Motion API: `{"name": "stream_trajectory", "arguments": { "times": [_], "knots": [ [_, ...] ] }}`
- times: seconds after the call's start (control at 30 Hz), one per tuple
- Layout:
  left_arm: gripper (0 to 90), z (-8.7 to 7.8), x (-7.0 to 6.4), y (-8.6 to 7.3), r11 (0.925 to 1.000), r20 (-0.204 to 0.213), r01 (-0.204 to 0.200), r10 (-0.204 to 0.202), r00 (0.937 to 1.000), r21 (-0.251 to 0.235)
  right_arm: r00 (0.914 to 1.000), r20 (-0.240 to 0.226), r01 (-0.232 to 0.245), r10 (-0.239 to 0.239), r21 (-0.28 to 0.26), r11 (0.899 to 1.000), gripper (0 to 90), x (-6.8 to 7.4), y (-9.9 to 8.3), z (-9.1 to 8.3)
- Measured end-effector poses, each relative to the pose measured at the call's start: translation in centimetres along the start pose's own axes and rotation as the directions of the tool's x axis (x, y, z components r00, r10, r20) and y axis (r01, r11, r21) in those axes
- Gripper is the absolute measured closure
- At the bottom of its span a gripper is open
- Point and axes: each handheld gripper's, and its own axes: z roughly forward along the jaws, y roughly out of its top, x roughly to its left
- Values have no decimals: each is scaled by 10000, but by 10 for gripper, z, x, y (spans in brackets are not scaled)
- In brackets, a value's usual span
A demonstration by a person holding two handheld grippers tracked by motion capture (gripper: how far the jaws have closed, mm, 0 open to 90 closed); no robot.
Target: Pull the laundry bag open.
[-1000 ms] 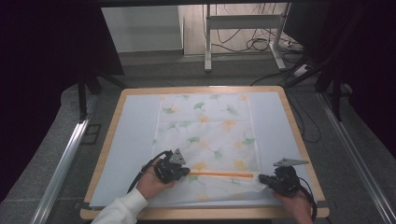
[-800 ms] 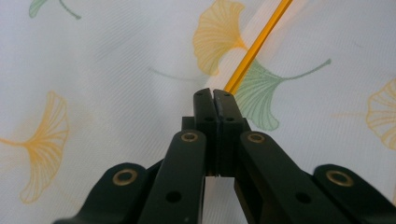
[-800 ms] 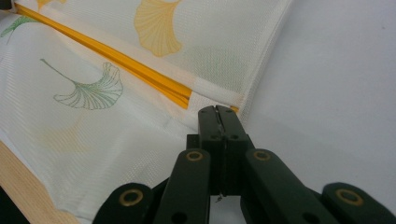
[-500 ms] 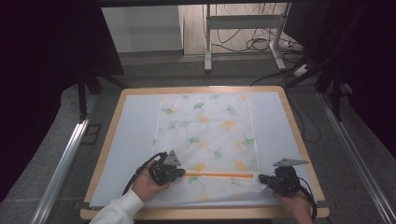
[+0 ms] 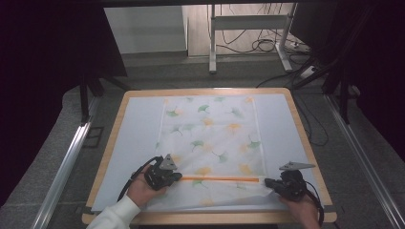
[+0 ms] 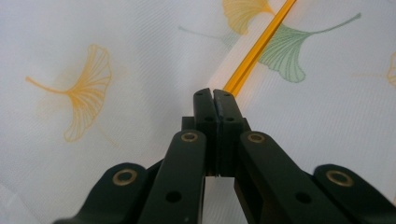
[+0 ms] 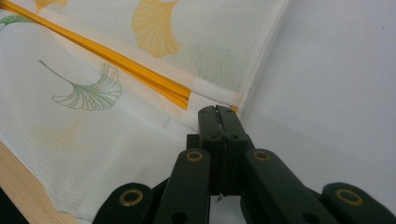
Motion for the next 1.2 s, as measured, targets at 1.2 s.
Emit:
{"name": "stream_trajectory", "arguments": {
  "times": [1.2],
  "knots": [
    [900,-39,35,-51,9938,-667,1089,-1073,9920,204,10000,-71,-36,36,-77,10000,896,0,0,1]
  ]
}}
